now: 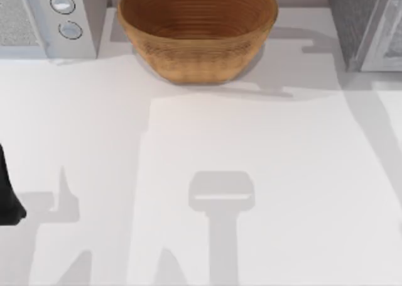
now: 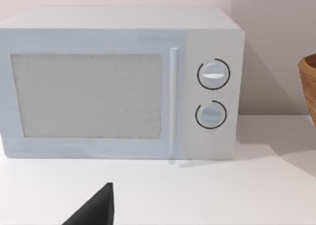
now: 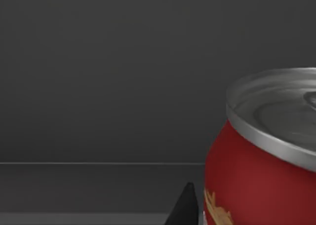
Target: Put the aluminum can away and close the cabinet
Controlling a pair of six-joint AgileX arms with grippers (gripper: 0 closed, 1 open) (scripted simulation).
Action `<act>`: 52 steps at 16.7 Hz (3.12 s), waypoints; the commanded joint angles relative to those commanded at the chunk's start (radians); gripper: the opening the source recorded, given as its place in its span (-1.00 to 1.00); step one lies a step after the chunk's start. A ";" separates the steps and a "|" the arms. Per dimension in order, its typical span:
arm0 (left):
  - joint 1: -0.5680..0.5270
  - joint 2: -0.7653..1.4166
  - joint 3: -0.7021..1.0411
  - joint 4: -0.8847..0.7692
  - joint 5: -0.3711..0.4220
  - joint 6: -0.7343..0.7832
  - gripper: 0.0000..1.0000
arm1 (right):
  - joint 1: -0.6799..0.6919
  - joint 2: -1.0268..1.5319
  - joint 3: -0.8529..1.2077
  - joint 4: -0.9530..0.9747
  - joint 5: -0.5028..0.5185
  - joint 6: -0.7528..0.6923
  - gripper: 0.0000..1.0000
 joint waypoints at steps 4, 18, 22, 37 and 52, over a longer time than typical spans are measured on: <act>0.000 0.000 0.000 0.000 0.000 0.000 1.00 | -0.021 0.187 0.251 -0.064 -0.018 0.000 -1.00; 0.000 0.000 0.000 0.000 0.000 0.000 1.00 | -0.067 0.613 0.824 -0.210 -0.058 -0.001 -1.00; 0.000 0.000 0.000 0.000 0.000 0.000 1.00 | -0.067 0.613 0.824 -0.210 -0.058 -0.001 -0.70; 0.000 0.000 0.000 0.000 0.000 0.000 1.00 | -0.067 0.613 0.824 -0.210 -0.058 -0.001 1.00; 0.000 0.000 0.000 0.000 0.000 0.000 1.00 | -0.081 0.301 0.410 -0.109 -0.076 -0.004 1.00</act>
